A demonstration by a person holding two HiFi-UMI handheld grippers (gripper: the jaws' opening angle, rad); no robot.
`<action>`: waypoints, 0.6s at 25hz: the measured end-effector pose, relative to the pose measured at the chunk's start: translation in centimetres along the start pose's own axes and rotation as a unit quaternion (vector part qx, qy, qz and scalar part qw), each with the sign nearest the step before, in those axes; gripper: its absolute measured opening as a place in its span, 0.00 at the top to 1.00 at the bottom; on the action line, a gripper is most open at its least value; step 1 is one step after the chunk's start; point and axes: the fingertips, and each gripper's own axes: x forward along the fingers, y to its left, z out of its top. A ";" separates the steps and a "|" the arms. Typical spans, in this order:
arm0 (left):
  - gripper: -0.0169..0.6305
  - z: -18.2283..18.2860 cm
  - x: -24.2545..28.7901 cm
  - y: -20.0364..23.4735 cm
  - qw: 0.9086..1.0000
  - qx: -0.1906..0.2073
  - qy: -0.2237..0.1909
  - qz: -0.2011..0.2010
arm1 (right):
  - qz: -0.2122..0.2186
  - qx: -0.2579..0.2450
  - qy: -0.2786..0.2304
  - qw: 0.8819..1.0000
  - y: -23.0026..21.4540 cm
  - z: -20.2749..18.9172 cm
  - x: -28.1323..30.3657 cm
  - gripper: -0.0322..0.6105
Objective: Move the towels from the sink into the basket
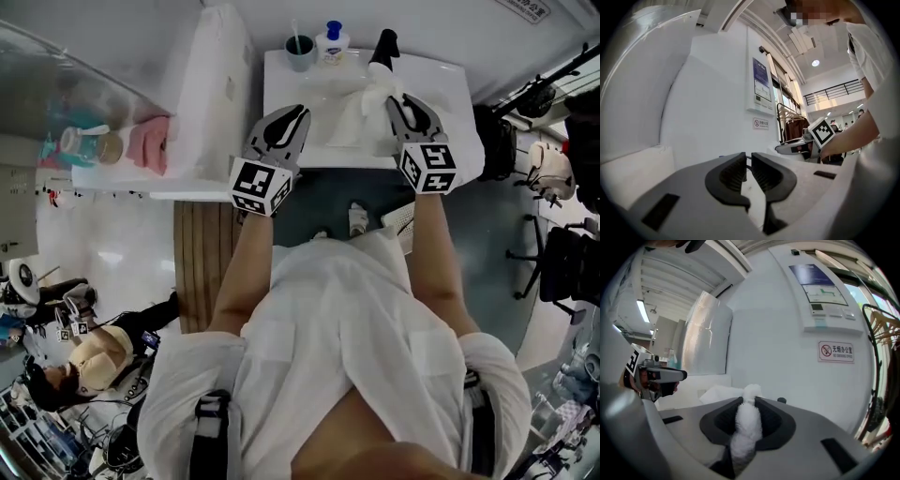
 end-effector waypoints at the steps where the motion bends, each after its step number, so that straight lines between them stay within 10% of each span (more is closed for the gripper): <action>1: 0.93 0.1 0.4 -0.6 1.000 0.000 -0.002 -0.008 | -0.011 -0.001 -0.003 1.000 -0.5 0.2 -0.8 0.81; 15: 0.93 2.0 8.4 -12.4 0.991 0.010 -0.019 -0.135 | -0.149 -0.010 -0.058 0.987 -9.8 2.7 -15.5 0.82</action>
